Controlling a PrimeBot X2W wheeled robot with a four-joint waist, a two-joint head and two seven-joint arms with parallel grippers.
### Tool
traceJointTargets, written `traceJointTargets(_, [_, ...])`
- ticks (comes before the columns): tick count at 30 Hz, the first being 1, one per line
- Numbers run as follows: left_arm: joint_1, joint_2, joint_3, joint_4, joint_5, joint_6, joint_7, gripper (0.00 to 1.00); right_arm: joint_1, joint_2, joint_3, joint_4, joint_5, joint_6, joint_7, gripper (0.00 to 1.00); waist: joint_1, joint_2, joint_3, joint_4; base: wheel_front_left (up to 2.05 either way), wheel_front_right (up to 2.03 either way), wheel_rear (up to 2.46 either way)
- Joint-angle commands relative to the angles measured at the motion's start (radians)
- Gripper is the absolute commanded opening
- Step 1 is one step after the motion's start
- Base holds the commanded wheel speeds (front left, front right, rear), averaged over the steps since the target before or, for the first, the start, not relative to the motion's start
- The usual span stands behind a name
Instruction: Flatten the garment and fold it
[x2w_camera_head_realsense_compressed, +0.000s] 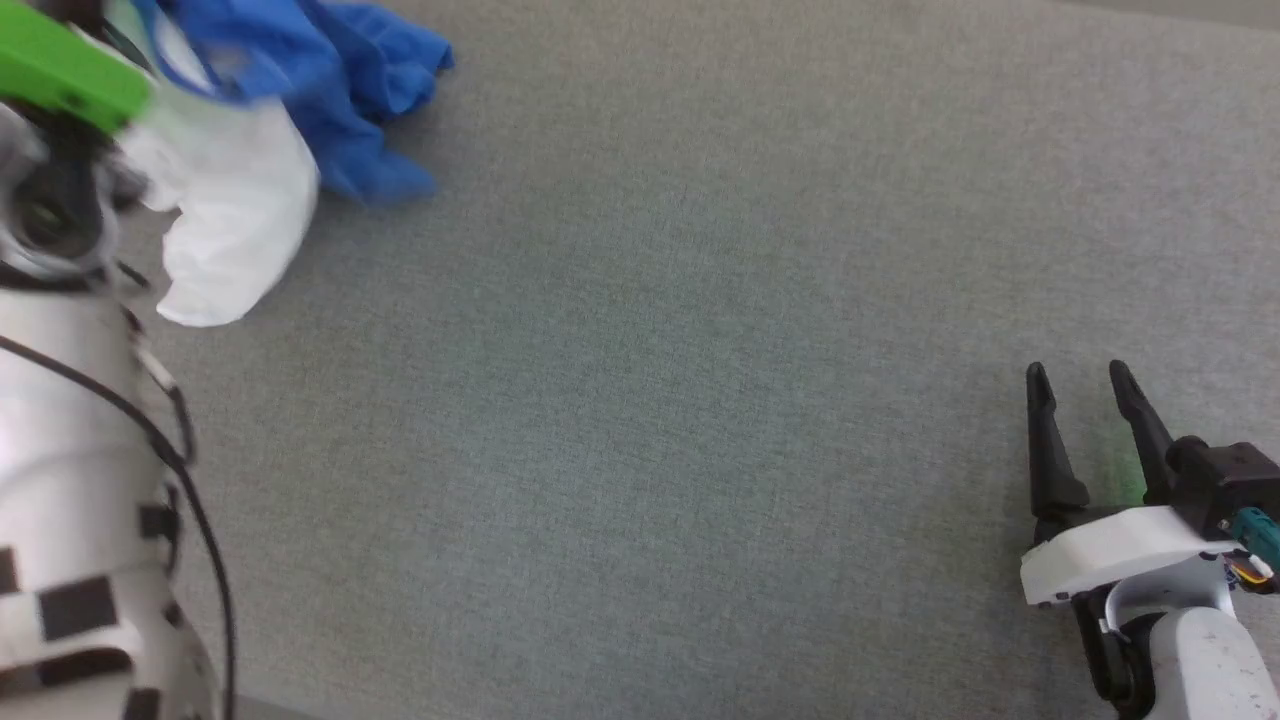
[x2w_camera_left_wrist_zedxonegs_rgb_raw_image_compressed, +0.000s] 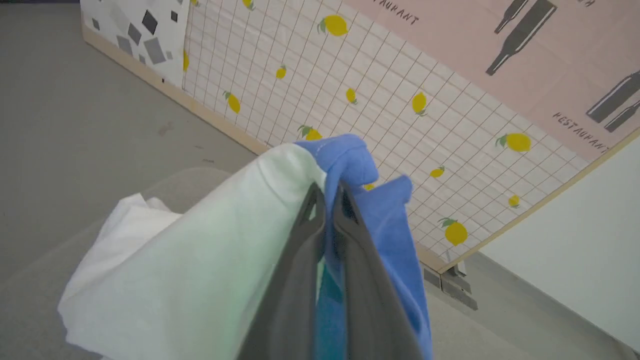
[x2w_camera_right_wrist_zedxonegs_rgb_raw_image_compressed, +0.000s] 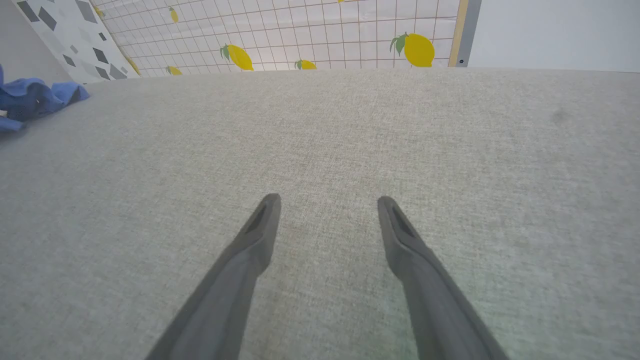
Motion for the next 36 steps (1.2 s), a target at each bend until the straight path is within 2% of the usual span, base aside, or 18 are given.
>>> traceJointTargets(1, [-0.043, 0.015, -0.007, -0.022, 0.017, -0.012, -0.011, 0.0, -0.011, 0.0, 0.003, 0.01, 0.01, -0.002, -0.012, 1.0, -0.0001, 0.0, -0.038, -0.015, 0.0, 0.0, 0.0])
traceJointTargets(5, [-0.146, 0.052, -0.06, -0.07, 0.062, -0.035, -0.001, 0.0, -0.006, 0.0, 0.006, 0.052, 0.03, -0.002, -0.032, 1.0, -0.0001, 0.0, -0.088, -0.042, 0.0, 0.0, 0.0])
traceJointTargets(12, [-0.334, 0.063, -0.155, -0.1, 0.124, -0.063, -0.004, 0.0, -0.009, 0.0, 0.037, 0.136, 0.073, -0.002, -0.07, 1.0, -0.0001, 0.0, -0.168, -0.127, 0.0, 0.0, 0.0])
traceJointTargets(17, [-0.441, 0.023, -0.216, -0.083, 0.114, -0.084, 0.005, 0.0, -0.005, 0.0, 0.059, 0.202, 0.107, -0.002, -0.095, 1.0, -0.0001, 0.0, -0.217, -0.208, 0.0, 0.0, 0.0])
traceJointTargets(22, [-0.479, -0.034, -0.264, -0.051, 0.08, -0.096, 0.021, 0.0, -0.002, 0.0, 0.068, 0.247, 0.119, -0.002, -0.108, 1.0, -0.0001, 0.0, -0.247, -0.278, 0.0, 0.0, 0.0])
traceJointTargets(28, [-0.38, -0.088, -0.346, 0.012, 0.049, -0.107, 0.061, 0.0, 0.006, 0.0, 0.048, 0.27, 0.12, -0.002, -0.114, 1.0, -0.0001, 0.0, -0.271, -0.331, 0.0, 0.0, 0.0])
traceJointTargets(36, [-0.044, -0.167, -0.514, 0.08, -0.013, -0.114, 0.139, 0.0, 0.044, 0.0, -0.002, 0.271, 0.103, -0.002, -0.115, 1.0, -0.0001, 0.0, -0.293, -0.324, 0.0, 0.0, 0.0])
